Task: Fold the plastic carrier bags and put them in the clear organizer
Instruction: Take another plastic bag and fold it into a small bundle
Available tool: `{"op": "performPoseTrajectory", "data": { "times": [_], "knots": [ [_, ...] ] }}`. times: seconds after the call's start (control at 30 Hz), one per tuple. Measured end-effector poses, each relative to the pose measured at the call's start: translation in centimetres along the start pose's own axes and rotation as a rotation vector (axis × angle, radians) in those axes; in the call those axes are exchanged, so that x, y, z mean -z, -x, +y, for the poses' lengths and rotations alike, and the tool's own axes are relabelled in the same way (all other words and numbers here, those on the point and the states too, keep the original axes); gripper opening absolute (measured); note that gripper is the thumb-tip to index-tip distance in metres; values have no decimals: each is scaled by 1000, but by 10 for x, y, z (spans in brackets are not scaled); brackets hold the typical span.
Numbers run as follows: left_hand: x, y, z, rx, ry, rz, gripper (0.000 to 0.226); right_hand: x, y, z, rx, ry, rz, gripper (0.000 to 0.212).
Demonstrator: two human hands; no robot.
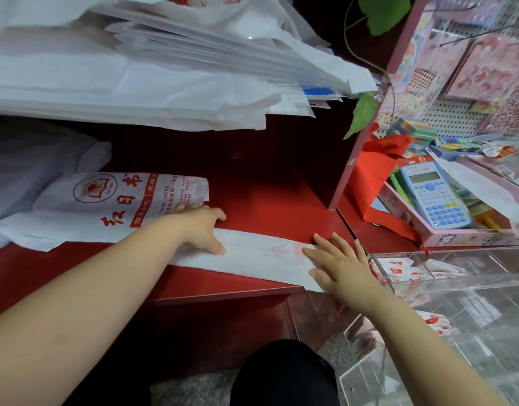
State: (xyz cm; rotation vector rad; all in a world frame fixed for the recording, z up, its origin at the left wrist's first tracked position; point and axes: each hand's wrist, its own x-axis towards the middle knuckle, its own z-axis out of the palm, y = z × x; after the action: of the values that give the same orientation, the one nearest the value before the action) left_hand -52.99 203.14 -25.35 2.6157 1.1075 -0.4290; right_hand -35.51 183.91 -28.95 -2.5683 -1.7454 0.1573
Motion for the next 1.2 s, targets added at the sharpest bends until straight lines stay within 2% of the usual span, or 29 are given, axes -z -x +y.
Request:
{"op": "performPoseTrajectory", "data": {
  "times": [0.07, 0.13, 0.23, 0.33, 0.43, 0.5, 0.53, 0.6, 0.63, 0.73, 0.83, 0.9, 0.97, 1.0, 1.1, 1.13, 1.2],
  "knots": [
    [9, -3, 8, 16, 13, -140, 75, -3, 1, 2, 47, 70, 218, 46],
    [13, -6, 16, -13, -26, -192, 58, -4, 7, 3, 57, 82, 428, 28],
    [9, -11, 21, -72, -38, -206, 34, -13, 18, 1, 89, 138, 574, 28],
    [2, -4, 14, -79, 28, -100, 34, -15, 22, -1, 131, 172, 559, 33],
    [-11, 12, 2, -105, 212, 72, 37, -9, 15, -5, 107, 167, 480, 39],
    [-18, 27, -7, -125, 335, 143, 21, -1, 3, -13, 85, 185, 360, 44],
    [-21, 37, -11, -128, 408, 151, 20, 5, -6, -20, 73, 185, 257, 47],
    [-31, 54, -21, -123, 587, 126, 47, 11, -23, -27, 59, 162, 84, 45],
    [-37, 60, -27, -144, 644, 132, 50, 13, -33, -30, 62, 166, 3, 42],
    [-53, 78, -37, -222, 658, 114, 40, 18, -59, -51, 106, 215, -74, 41],
    [-67, 82, -43, -259, 605, 8, 47, 22, -79, -72, 123, 347, -102, 44],
    [-72, 80, -47, -274, 587, -25, 59, 24, -82, -82, 119, 446, -98, 48],
    [-74, 77, -50, -284, 588, -43, 67, 20, -75, -87, 142, 413, -33, 52],
    [-75, 77, -49, -295, 600, -46, 64, 15, -66, -86, 178, 347, 34, 52],
    [-80, 77, -47, -327, 594, -6, 62, -6, -34, -72, 422, 74, 417, 53],
    [-83, 78, -46, -336, 556, -7, 65, -15, -23, -66, 499, -35, 441, 55],
    [-87, 79, -44, -343, 494, -30, 70, -34, 0, -59, 594, -168, 358, 56]
  ]
}}
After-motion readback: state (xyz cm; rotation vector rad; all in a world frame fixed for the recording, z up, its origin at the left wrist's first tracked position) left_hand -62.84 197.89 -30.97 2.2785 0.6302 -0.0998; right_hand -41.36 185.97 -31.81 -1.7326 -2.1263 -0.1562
